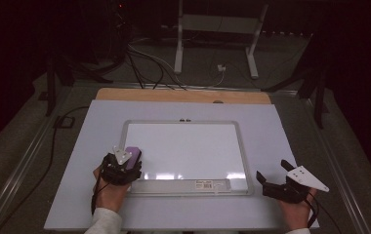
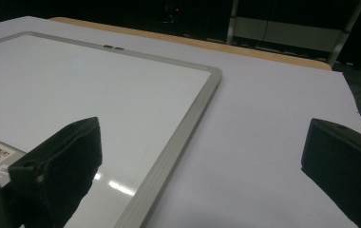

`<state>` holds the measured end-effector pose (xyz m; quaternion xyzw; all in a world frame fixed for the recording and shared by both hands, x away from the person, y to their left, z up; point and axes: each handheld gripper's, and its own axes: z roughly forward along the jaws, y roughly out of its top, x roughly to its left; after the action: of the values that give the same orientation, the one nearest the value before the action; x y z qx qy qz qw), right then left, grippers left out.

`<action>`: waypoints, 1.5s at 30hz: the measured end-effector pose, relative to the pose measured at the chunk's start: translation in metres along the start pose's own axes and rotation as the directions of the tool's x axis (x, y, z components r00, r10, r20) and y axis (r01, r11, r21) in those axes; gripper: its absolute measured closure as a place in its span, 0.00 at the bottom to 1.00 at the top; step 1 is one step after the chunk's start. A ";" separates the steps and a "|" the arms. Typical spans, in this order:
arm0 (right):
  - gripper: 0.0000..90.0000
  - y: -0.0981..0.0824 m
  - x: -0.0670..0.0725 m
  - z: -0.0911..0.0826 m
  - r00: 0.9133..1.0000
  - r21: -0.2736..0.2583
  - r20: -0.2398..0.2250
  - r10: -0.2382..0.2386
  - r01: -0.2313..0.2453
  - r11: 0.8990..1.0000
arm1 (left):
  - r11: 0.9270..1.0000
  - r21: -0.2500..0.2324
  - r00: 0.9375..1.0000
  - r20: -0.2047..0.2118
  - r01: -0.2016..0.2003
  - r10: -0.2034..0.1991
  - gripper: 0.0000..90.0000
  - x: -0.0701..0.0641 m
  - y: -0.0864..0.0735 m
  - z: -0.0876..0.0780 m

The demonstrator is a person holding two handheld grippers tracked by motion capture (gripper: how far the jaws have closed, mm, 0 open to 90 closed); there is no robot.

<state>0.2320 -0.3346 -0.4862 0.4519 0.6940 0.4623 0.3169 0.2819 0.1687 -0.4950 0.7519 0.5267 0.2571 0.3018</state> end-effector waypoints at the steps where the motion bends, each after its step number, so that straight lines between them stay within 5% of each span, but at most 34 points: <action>1: 0.00 0.000 0.000 0.000 1.000 0.000 0.000 0.001 -0.001 1.000 | 1.000 -0.002 1.000 0.008 0.015 -0.015 0.37 0.002 0.000 0.000; 11: 0.00 0.000 -0.001 0.000 1.000 -0.003 0.002 0.003 -0.003 1.000 | 0.997 0.028 0.995 0.062 0.077 -0.078 0.48 0.006 -0.013 -0.010; 21: 0.00 0.000 0.000 0.000 1.000 -0.003 0.001 0.003 -0.003 1.000 | 0.994 0.009 0.994 -0.001 0.105 -0.105 0.70 0.002 -0.020 -0.023; 37: 0.00 0.000 0.001 0.001 1.000 -0.004 -0.002 0.003 -0.003 1.000 | 0.988 0.014 0.988 0.009 0.155 -0.155 0.67 -0.012 -0.036 -0.042; 45: 0.00 0.001 0.001 0.000 1.000 -0.004 0.000 0.004 -0.004 1.000 | 0.987 0.010 0.987 -0.041 0.158 -0.157 0.71 -0.016 -0.041 -0.046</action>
<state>0.2320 -0.3340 -0.4857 0.4526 0.6924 0.4642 0.3166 0.2185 0.1727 -0.4939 0.7046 0.5920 0.2440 0.3058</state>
